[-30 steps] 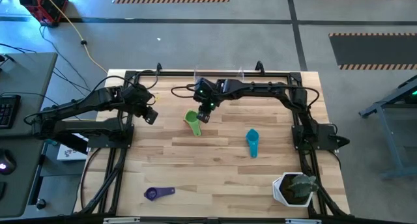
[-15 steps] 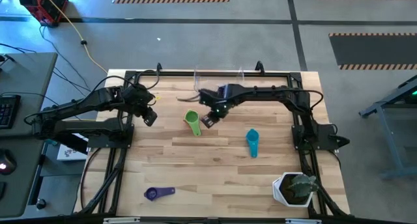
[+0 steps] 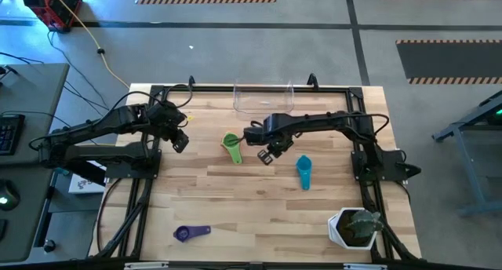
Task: Nest measuring cups in basket
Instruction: Stack the light blue measuring cup on top of the green measuring cup
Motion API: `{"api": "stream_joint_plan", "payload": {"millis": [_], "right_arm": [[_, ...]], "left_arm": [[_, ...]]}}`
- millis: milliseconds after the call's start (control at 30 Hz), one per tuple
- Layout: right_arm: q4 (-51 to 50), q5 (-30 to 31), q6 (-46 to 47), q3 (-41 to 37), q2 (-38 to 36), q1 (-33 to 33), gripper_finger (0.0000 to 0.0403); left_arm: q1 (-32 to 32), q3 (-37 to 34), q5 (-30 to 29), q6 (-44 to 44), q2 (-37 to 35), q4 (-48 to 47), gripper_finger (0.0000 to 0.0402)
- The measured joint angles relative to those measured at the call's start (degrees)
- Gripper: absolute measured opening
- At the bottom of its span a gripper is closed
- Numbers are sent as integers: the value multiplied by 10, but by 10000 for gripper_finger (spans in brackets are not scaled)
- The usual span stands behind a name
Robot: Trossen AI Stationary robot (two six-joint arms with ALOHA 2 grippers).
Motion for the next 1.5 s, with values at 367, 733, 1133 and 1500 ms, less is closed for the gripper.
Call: {"api": "stream_joint_plan", "payload": {"millis": [367, 733, 1133, 1500], "right_arm": [[-90, 28, 69, -62, -14, 41, 87], [20, -19, 165, -205, -80, 81, 87], [161, -20, 189, -270, -108, 86, 87], [194, -20, 214, -326, -108, 85, 83]], "left_arm": [[0, 0, 0, 0, 0, 0, 37], [0, 0, 0, 0, 0, 3, 37], [0, 0, 0, 0, 0, 3, 37], [0, 0, 0, 0, 0, 3, 37]]}}
